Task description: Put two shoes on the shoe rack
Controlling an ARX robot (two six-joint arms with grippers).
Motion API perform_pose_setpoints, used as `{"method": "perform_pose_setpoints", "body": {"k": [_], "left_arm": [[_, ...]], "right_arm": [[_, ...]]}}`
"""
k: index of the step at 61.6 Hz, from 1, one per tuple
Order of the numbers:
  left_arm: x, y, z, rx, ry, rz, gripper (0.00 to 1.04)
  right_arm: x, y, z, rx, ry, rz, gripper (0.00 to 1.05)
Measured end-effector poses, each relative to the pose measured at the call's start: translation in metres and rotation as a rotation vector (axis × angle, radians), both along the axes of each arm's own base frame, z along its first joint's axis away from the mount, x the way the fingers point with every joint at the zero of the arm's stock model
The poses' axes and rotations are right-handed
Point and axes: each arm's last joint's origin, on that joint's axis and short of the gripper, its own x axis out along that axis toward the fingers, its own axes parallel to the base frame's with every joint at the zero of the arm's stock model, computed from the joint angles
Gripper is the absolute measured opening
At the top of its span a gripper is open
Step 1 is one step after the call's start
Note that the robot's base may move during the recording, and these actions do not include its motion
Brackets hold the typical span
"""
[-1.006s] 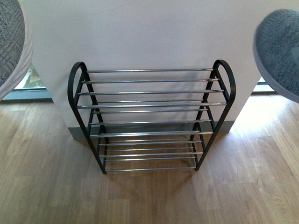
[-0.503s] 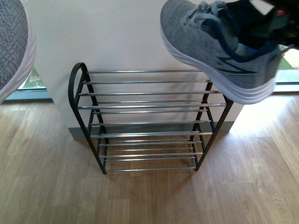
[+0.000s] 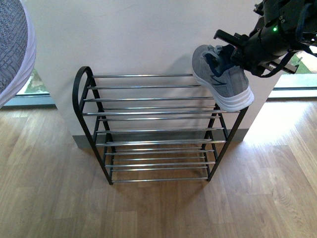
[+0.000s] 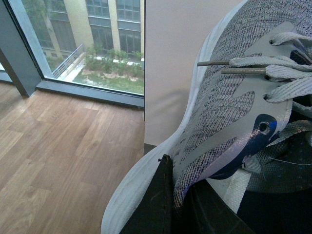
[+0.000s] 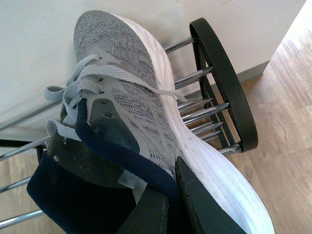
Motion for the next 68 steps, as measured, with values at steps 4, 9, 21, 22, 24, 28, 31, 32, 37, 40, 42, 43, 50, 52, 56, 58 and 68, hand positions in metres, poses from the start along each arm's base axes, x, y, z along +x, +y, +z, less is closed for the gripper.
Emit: {"method": "perform_pose_setpoints", "body": {"k": [4, 9, 21, 22, 24, 28, 31, 32, 37, 40, 42, 43, 50, 52, 56, 58, 68], "left_arm": [[0.000, 0.000, 0.000, 0.000, 0.000, 0.000, 0.02], [0.000, 0.000, 0.000, 0.000, 0.000, 0.000, 0.02], [0.000, 0.000, 0.000, 0.000, 0.000, 0.000, 0.02], [0.000, 0.000, 0.000, 0.000, 0.000, 0.000, 0.02], [0.000, 0.000, 0.000, 0.000, 0.000, 0.000, 0.02], [0.000, 0.000, 0.000, 0.000, 0.000, 0.000, 0.02], [0.000, 0.000, 0.000, 0.000, 0.000, 0.000, 0.02], [0.000, 0.000, 0.000, 0.000, 0.000, 0.000, 0.02], [0.000, 0.000, 0.000, 0.000, 0.000, 0.000, 0.02], [0.000, 0.000, 0.000, 0.000, 0.000, 0.000, 0.02], [0.000, 0.000, 0.000, 0.000, 0.000, 0.000, 0.02], [0.000, 0.000, 0.000, 0.000, 0.000, 0.000, 0.02], [0.000, 0.000, 0.000, 0.000, 0.000, 0.000, 0.02], [0.000, 0.000, 0.000, 0.000, 0.000, 0.000, 0.02], [0.000, 0.000, 0.000, 0.000, 0.000, 0.000, 0.02], [0.000, 0.000, 0.000, 0.000, 0.000, 0.000, 0.02], [0.000, 0.000, 0.000, 0.000, 0.000, 0.000, 0.02]], "right_arm": [[0.009, -0.003, -0.006, 0.019, 0.019, -0.019, 0.01], [0.020, -0.007, -0.013, 0.048, 0.042, -0.051, 0.01], [0.036, -0.017, -0.025, 0.096, 0.056, -0.124, 0.01], [0.037, -0.018, -0.026, 0.099, 0.057, -0.128, 0.01], [0.038, -0.020, -0.027, 0.102, 0.054, -0.134, 0.01], [0.039, -0.022, -0.028, 0.102, 0.053, -0.142, 0.01], [0.040, -0.023, -0.030, 0.100, 0.053, -0.147, 0.01], [0.040, -0.024, -0.030, 0.098, 0.054, -0.150, 0.01], [0.040, -0.027, -0.034, 0.098, 0.063, -0.152, 0.05], [0.040, -0.028, -0.036, 0.102, 0.066, -0.146, 0.16], [0.039, -0.029, -0.037, 0.102, 0.062, -0.142, 0.23], [0.039, -0.029, -0.036, 0.102, 0.059, -0.138, 0.27], [0.031, -0.028, -0.031, 0.106, 0.035, -0.096, 0.48], [0.026, -0.027, -0.027, 0.105, 0.022, -0.075, 0.55], [0.012, -0.026, -0.011, 0.108, -0.013, -0.017, 0.70], [0.003, -0.026, 0.000, 0.108, -0.037, 0.016, 0.77], [-0.058, -0.029, 0.064, 0.093, -0.214, 0.196, 0.95]]}}
